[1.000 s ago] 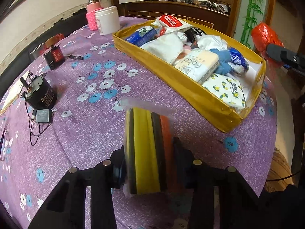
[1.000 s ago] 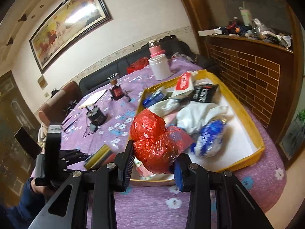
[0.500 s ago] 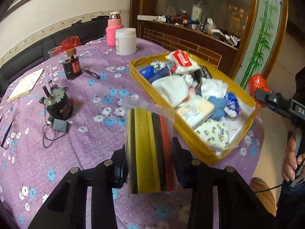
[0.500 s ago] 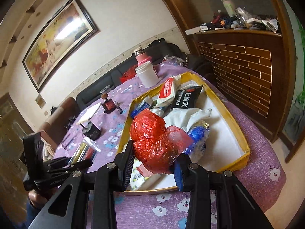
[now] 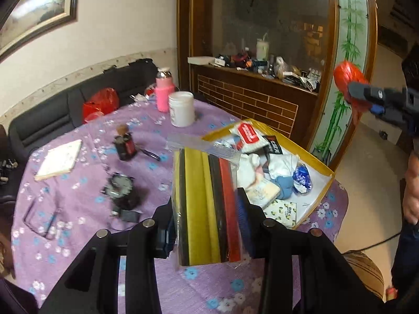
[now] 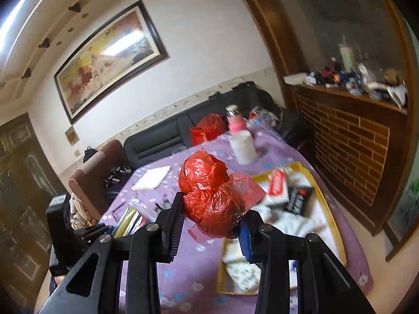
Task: Organize soft objects
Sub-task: 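Move the strip pack and red bag with both grippers over the tray, then lower the strip pack and red bag into the tray with both grippers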
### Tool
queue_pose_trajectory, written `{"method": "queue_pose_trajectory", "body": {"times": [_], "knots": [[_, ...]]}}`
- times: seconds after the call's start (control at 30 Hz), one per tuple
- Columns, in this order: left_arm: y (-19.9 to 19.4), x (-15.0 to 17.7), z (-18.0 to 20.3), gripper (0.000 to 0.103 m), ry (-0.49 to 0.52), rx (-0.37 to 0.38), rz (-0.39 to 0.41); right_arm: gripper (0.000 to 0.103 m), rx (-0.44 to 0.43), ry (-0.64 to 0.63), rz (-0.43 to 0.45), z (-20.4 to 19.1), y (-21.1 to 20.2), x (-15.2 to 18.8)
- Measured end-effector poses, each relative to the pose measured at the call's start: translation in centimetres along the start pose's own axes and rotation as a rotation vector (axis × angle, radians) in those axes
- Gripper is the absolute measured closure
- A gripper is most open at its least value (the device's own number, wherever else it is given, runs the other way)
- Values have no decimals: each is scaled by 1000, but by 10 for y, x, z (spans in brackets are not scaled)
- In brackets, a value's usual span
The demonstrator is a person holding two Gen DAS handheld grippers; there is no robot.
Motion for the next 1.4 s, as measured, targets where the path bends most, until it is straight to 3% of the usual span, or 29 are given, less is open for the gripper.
{"method": "queue_pose_trajectory", "body": {"times": [0.23,0.4,0.57,0.7,0.83,0.97,1.27,1.4], "knots": [[-56,-13,-19,64,7,-36,56,63,-25,-99,77,-71,-35,-39],[-110,-17,-41,64,-4,-96,116,63,-146,-72,58,-113,-63,-67],[-158,-16,-61,64,-24,-143,143,63,-133,-127,127,-145,-90,-84],[-163,-12,-63,64,-25,-150,128,63,-115,-145,97,-147,-84,-73],[-143,-12,-52,64,-23,-110,110,62,-98,-117,-10,-118,-49,-46],[-100,-19,-30,64,-23,-17,78,62,-46,-90,-116,-77,-5,-20],[51,-24,45,64,-17,209,-68,63,91,15,-283,48,97,22],[124,-14,69,64,-13,232,-147,63,145,44,-331,87,133,39]]}}
Point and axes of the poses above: each gripper's, at about its wrist camera, not at the fingertips, and y roughly the way its jaws point, z to its right, x to its underside, the point moved 6 cm from there along y, roughly the way its jaws point, and after that the axes turned 13 degrees about x, right-handed, at the moved point
